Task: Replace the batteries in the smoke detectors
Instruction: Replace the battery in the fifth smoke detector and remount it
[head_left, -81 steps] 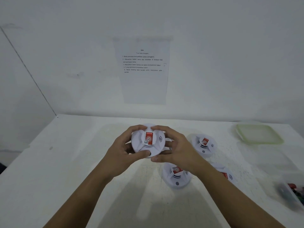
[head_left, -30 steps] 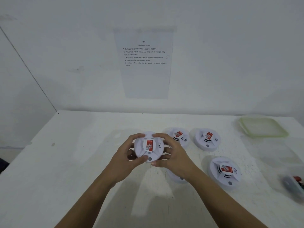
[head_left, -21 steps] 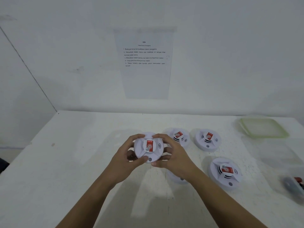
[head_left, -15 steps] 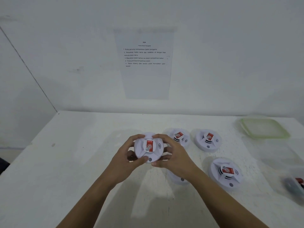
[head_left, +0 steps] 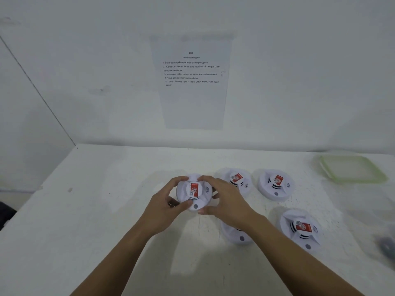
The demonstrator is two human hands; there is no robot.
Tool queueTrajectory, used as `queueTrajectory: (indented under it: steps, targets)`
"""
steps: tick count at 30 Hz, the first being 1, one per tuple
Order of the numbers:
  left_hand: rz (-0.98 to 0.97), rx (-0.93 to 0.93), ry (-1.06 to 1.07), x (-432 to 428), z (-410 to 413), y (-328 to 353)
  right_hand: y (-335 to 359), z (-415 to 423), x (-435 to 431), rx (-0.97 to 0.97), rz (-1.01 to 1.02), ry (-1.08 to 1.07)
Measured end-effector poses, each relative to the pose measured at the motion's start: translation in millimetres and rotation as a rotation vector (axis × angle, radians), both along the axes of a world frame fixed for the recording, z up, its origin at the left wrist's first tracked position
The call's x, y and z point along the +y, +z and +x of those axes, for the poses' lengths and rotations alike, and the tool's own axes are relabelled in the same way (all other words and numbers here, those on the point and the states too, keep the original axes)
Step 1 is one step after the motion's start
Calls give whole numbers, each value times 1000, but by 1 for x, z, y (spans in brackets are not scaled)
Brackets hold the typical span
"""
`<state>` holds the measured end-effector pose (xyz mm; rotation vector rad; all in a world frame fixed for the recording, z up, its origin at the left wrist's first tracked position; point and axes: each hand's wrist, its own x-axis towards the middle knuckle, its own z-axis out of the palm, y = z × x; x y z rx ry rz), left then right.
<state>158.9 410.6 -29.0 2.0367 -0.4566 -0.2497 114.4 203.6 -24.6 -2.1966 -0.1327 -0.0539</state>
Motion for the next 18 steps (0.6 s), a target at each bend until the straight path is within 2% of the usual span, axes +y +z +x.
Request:
queueTrajectory:
  steps: [7, 18]
  targets:
    - [155, -62, -45, 3, 12, -13, -8, 18, 0, 82, -171, 70]
    - [206, -64, -20, 7, 14, -30, -8, 17, 1, 153, -129, 89]
